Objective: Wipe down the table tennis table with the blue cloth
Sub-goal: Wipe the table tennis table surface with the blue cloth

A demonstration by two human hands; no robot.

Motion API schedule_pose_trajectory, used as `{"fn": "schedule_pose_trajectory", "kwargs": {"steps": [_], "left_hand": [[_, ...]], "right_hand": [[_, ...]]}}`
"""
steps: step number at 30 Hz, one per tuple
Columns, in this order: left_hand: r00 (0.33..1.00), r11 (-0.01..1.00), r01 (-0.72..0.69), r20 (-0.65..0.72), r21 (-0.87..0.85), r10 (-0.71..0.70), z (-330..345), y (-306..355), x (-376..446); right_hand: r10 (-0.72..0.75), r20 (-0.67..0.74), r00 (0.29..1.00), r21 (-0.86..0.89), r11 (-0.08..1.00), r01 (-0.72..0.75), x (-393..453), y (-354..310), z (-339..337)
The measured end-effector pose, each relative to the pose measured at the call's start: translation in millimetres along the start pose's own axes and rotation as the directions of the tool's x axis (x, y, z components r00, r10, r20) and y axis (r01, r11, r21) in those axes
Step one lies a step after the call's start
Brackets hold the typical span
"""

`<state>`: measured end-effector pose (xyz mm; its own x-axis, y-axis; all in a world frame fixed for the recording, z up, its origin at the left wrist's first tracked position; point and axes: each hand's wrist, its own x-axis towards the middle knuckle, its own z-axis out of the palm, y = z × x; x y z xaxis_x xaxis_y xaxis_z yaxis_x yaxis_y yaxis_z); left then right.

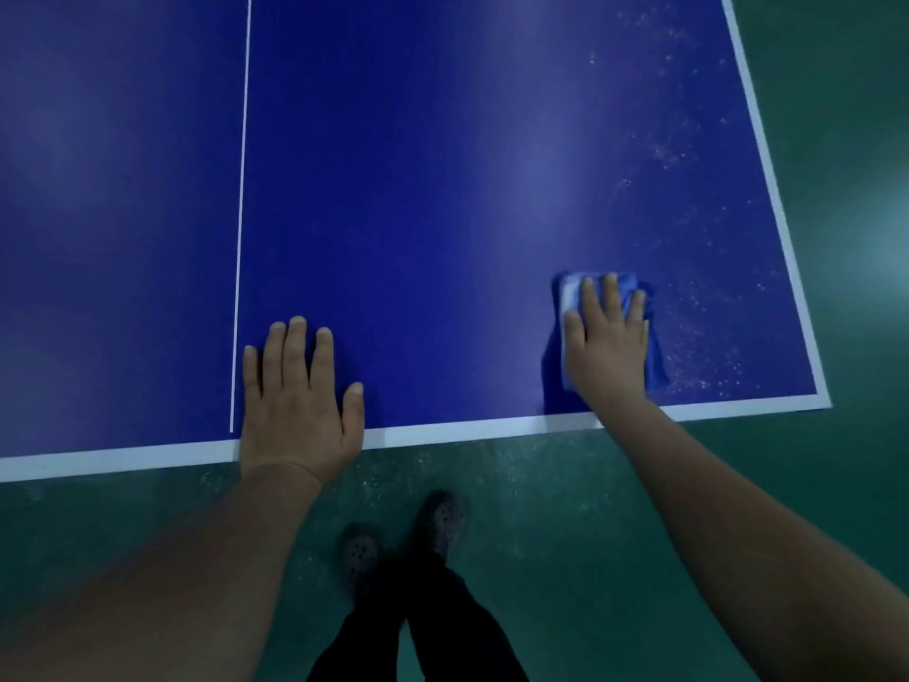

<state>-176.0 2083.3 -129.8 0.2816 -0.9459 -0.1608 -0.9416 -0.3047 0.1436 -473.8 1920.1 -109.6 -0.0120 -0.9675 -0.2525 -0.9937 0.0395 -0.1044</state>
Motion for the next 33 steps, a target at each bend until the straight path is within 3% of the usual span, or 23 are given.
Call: {"fn": "schedule_pose_trajectory", "kwargs": {"steps": [2,3,7,12,18,27,33], "left_hand": [[1.000,1.000,-0.003,-0.004,-0.001,0.003,0.2,-0.9,-0.5],[1.000,1.000,-0.004,-0.005,0.001,0.004,-0.1,-1.2,-0.3],[1.000,0.999,-0.016,0.000,0.035,0.016,2.0,-0.3,0.8],[1.000,0.999,-0.004,-0.016,0.043,0.005,1.2,1.0,-2.0],[0.998,0.999,0.028,-0.050,-0.016,-0.028,-1.0,36.5,-14.0],[0.993,0.982,-0.111,-0.044,-0.155,0.105,35.3,269.0,-33.0],[0.999,0.999,-0.042,-0.024,0.008,0.042,60.4,317.7,-27.9]], "right_hand": [[0.126,-0.040,0.991,0.040,0.991,-0.124,0.2,-16.2,3.3],[0.119,-0.047,0.992,0.027,0.993,-0.118,-7.5,-30.1,9.0],[-0.144,-0.011,0.989,-0.031,0.989,0.144,-50.6,-76.4,27.2],[-0.248,0.032,0.968,-0.017,0.969,0.248,-48.5,-58.1,21.2],[-0.177,0.022,0.984,-0.019,0.984,0.178,-32.5,22.7,10.7],[-0.166,-0.010,0.986,-0.015,0.986,0.166,7.8,177.0,-11.3],[-0.114,-0.082,0.990,0.043,0.992,0.118,37.7,264.7,-25.3]]}}
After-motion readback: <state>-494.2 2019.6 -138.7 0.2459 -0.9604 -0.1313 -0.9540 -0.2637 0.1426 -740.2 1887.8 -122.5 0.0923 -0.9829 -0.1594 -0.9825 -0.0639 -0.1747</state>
